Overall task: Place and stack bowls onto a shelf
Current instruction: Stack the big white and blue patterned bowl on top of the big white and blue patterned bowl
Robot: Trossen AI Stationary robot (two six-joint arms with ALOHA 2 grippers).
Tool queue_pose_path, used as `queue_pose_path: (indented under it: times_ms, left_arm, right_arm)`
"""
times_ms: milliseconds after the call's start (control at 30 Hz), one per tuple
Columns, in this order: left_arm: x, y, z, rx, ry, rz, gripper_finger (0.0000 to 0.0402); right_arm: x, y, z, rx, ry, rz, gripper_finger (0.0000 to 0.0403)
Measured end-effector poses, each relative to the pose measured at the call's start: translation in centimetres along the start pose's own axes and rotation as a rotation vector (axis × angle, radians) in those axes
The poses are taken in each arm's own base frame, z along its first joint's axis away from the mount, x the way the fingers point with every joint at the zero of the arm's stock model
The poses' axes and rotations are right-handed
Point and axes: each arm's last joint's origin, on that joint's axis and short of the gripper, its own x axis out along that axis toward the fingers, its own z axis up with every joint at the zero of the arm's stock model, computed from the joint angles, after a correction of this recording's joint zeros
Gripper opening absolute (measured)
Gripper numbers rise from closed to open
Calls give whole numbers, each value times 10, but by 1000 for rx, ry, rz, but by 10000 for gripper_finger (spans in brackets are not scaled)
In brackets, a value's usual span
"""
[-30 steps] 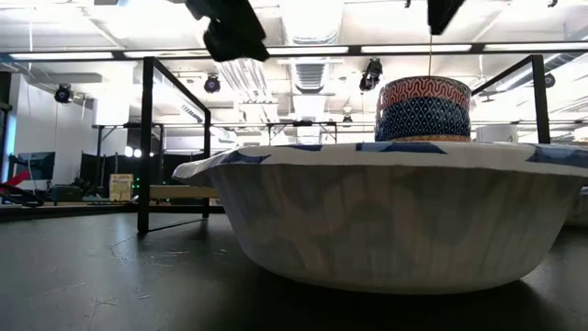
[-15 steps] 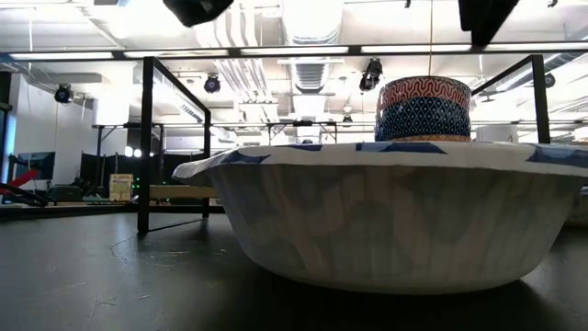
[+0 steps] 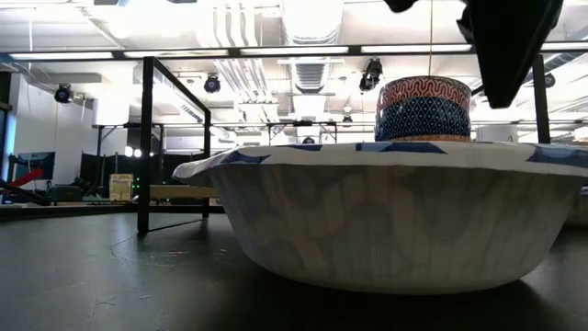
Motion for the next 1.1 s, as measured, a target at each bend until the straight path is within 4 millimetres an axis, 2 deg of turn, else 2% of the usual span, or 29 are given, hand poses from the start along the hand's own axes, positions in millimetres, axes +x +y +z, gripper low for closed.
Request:
queue_pose_path:
  times_ms: [200, 367, 600, 800, 1100]
  left_arm:
    - [-6, -15, -8, -18, -28, 19, 130]
    - [-8, -21, -11, -24, -33, 8, 130]
    - [-8, -22, -11, -18, -44, 25, 130]
    - [-8, -22, -11, -25, -43, 24, 130]
    - [-8, -22, -11, -42, -43, 23, 130]
  right_arm:
    - [17, 9, 2, -50, 0, 0, 164]
    - [31, 14, 4, -101, -1, -12, 164]
    - [51, 4, 6, -124, -3, -86, 164]
    - [72, 3, 7, -117, 0, 19, 164]
    - [78, 4, 8, -131, -12, 58, 160]
